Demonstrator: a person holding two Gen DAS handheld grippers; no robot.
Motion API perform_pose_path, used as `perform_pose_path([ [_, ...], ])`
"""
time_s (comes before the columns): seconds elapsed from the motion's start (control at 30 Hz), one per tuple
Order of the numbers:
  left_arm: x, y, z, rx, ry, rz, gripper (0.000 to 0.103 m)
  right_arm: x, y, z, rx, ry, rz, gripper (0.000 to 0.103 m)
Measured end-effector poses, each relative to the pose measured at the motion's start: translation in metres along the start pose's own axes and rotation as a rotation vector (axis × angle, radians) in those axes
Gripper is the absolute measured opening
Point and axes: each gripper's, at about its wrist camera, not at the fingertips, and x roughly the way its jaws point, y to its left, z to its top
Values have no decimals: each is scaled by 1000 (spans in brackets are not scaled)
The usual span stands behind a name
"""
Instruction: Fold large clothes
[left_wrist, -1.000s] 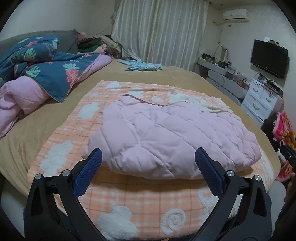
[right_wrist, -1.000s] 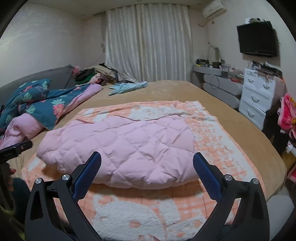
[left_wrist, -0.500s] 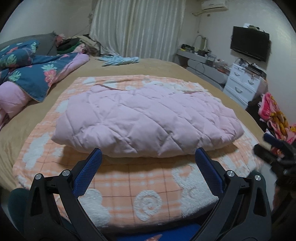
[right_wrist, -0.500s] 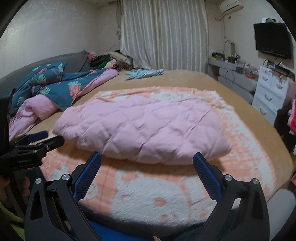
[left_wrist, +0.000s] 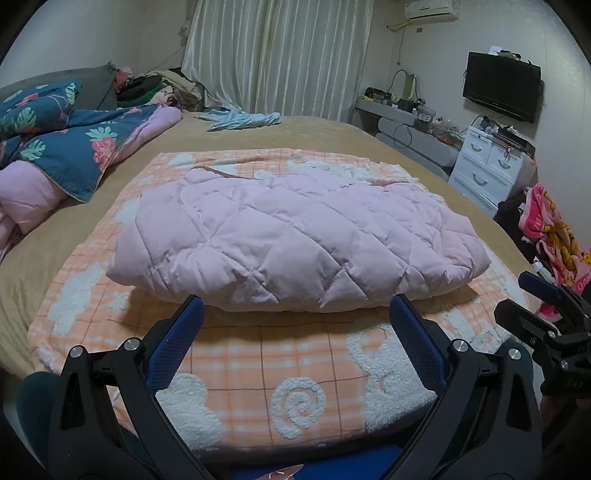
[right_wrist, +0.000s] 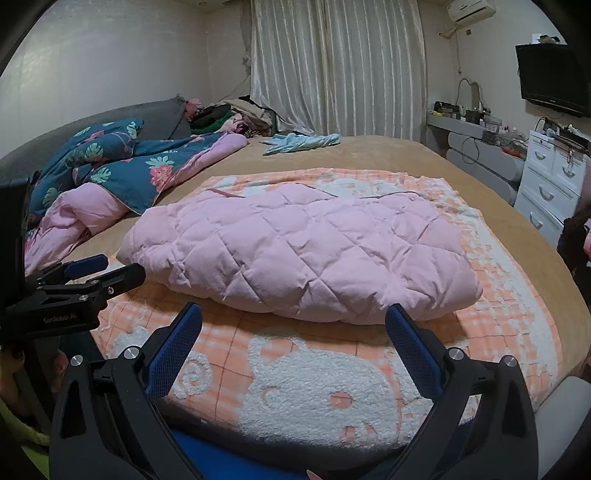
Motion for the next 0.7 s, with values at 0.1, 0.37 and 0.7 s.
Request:
perform_pose_path([
  [0.1,0,0,-1,2,3,4,94,-1,-1,1,5,-3,-1,99],
  [0.37,1,0,-1,8,10,10,94,0,-2,0,9,-1,-5,99],
  [0.7,3,0,-2,3,13,21,94,1,0,0,-3,0,-6,99],
])
